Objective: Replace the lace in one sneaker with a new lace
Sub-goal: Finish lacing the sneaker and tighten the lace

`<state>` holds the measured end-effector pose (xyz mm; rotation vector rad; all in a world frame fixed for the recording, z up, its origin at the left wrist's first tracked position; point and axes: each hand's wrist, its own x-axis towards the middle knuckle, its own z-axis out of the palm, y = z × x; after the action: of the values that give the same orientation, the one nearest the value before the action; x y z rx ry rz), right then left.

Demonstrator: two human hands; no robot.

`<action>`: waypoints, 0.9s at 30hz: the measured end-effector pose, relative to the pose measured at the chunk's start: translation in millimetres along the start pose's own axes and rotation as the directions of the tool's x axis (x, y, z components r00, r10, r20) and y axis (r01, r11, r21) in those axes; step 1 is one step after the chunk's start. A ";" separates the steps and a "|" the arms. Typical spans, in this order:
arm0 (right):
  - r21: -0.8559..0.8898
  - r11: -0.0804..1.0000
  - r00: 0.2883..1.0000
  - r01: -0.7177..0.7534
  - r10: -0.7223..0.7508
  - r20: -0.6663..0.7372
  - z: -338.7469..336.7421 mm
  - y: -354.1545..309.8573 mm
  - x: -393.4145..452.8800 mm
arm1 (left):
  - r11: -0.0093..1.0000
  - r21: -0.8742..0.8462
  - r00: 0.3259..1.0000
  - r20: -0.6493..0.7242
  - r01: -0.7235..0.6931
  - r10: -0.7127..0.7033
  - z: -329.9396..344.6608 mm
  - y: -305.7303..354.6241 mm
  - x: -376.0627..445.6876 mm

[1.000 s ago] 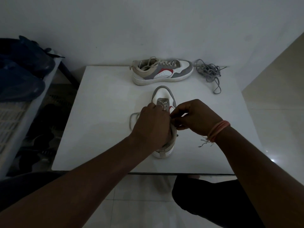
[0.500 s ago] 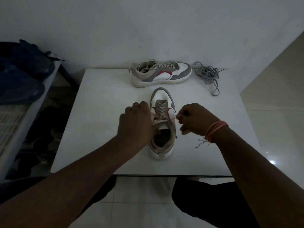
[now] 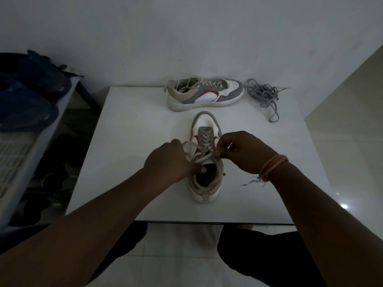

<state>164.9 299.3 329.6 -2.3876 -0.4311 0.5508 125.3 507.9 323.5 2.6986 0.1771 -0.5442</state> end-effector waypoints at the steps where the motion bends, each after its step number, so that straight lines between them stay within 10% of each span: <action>1: 0.005 1.000 0.999 -0.029 0.029 -0.016 0.4 5.3 1.0 | 1.000 -0.001 1.000 0.002 -0.001 0.001 0.5 -0.6 0.3; 7: -0.310 0.688 0.745 -0.657 0.526 -0.412 -27.8 52.1 -14.1 | 1.000 -0.020 1.000 -0.027 0.000 0.000 4.8 0.7 1.4; 15: -0.053 0.997 0.997 -0.050 0.047 -0.058 4.0 -1.5 -2.6 | 1.000 -0.005 1.000 -0.029 0.005 -0.005 5.6 1.1 1.9; 22: -0.380 0.638 0.742 -0.670 0.560 -0.367 -15.0 43.4 -14.4 | 1.000 -0.019 1.000 -0.014 -0.001 0.001 5.9 -0.1 3.7; 27: -0.238 0.936 0.964 -0.259 0.266 -0.002 0.3 19.1 -6.4 | 1.000 -0.014 1.000 -0.007 -0.003 0.003 4.1 3.2 3.5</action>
<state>162.4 282.5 318.8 -2.6916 -0.1982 0.6885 127.8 503.5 319.7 2.6871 0.1784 -0.5301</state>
